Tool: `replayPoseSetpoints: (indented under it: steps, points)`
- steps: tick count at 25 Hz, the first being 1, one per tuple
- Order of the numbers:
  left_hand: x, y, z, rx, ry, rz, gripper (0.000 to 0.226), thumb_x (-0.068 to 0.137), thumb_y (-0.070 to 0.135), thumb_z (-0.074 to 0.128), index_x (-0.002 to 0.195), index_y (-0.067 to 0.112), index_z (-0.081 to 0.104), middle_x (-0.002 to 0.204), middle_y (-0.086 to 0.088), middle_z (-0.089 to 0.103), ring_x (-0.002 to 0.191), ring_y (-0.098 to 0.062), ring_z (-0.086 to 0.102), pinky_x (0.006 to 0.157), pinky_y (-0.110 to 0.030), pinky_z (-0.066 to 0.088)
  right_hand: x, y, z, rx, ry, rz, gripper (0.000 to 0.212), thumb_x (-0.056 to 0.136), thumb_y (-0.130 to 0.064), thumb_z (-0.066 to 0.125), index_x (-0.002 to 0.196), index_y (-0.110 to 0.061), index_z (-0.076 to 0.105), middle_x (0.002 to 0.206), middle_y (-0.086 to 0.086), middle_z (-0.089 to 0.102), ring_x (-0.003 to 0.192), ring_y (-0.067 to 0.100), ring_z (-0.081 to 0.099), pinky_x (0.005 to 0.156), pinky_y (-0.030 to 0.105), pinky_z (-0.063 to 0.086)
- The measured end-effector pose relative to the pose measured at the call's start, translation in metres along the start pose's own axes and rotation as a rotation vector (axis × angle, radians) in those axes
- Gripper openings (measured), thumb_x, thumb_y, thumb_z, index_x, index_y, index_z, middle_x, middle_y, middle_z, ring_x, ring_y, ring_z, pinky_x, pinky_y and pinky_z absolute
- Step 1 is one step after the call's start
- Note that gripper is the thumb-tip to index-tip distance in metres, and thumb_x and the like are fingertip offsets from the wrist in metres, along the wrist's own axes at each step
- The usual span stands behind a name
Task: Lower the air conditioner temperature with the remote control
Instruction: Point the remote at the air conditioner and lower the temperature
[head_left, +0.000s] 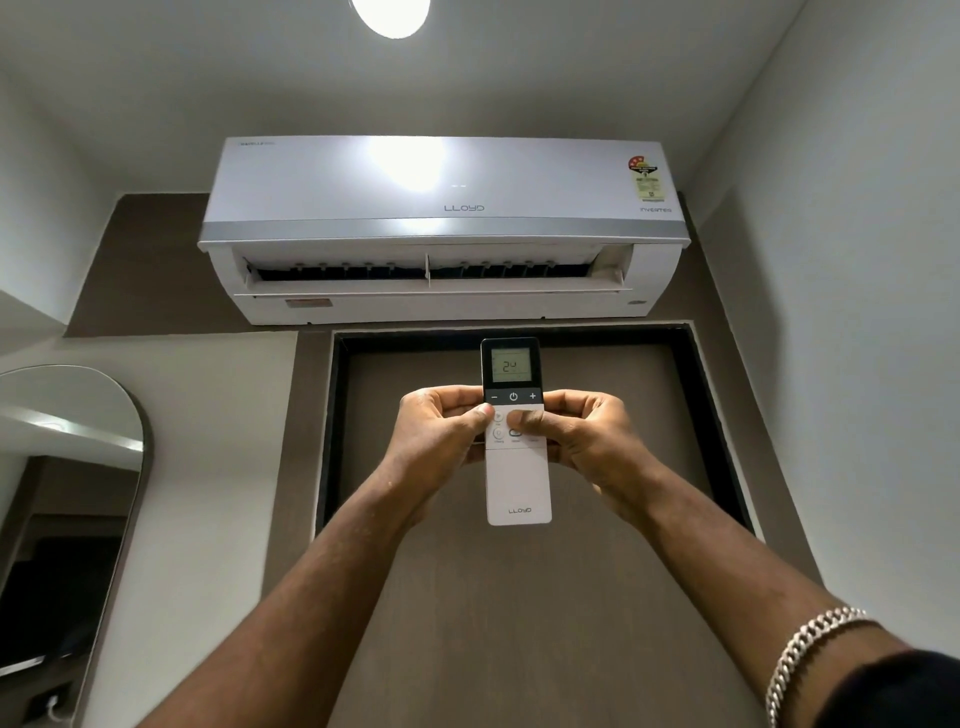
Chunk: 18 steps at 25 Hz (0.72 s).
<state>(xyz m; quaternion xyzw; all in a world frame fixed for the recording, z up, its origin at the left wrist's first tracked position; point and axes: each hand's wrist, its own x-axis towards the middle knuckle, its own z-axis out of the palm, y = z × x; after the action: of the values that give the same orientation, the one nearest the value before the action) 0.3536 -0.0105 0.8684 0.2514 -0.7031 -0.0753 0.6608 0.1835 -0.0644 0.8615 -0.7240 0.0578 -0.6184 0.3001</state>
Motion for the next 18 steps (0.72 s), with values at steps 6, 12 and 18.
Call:
replayPoseSetpoints:
  steps: [6, 12, 18]
  points:
    - [-0.0014, -0.0028, 0.0011, -0.023, -0.018, 0.005, 0.011, 0.083, 0.017, 0.066, 0.087, 0.027, 0.063, 0.083, 0.008, 0.074, 0.077, -0.009, 0.073, 0.056, -0.018, 0.056, -0.0057, 0.0002, -0.0033, 0.002, -0.017, 0.018, 0.048, 0.061, -0.029, 0.081, 0.101, -0.004, 0.07, 0.092, 0.008, 0.08, 0.085, 0.021, 0.078, 0.066, 0.027, 0.061]
    - [-0.0015, -0.0022, 0.0052, -0.017, -0.014, 0.001, 0.009, 0.084, 0.018, 0.065, 0.088, 0.026, 0.063, 0.085, 0.004, 0.074, 0.078, -0.012, 0.073, 0.058, -0.02, 0.057, -0.0078, -0.0015, -0.0059, -0.012, -0.012, 0.016, 0.051, 0.061, -0.029, 0.08, 0.103, -0.003, 0.069, 0.096, 0.012, 0.079, 0.086, 0.022, 0.077, 0.068, 0.027, 0.062]
    - [-0.0017, 0.0026, 0.0082, -0.02, -0.02, 0.012, 0.01, 0.083, 0.018, 0.066, 0.086, 0.027, 0.063, 0.084, 0.005, 0.074, 0.077, -0.011, 0.073, 0.057, -0.02, 0.057, -0.0082, -0.0051, -0.0081, -0.008, -0.009, 0.021, 0.039, 0.069, -0.023, 0.079, 0.103, -0.005, 0.07, 0.097, 0.012, 0.079, 0.089, 0.024, 0.077, 0.073, 0.032, 0.063]
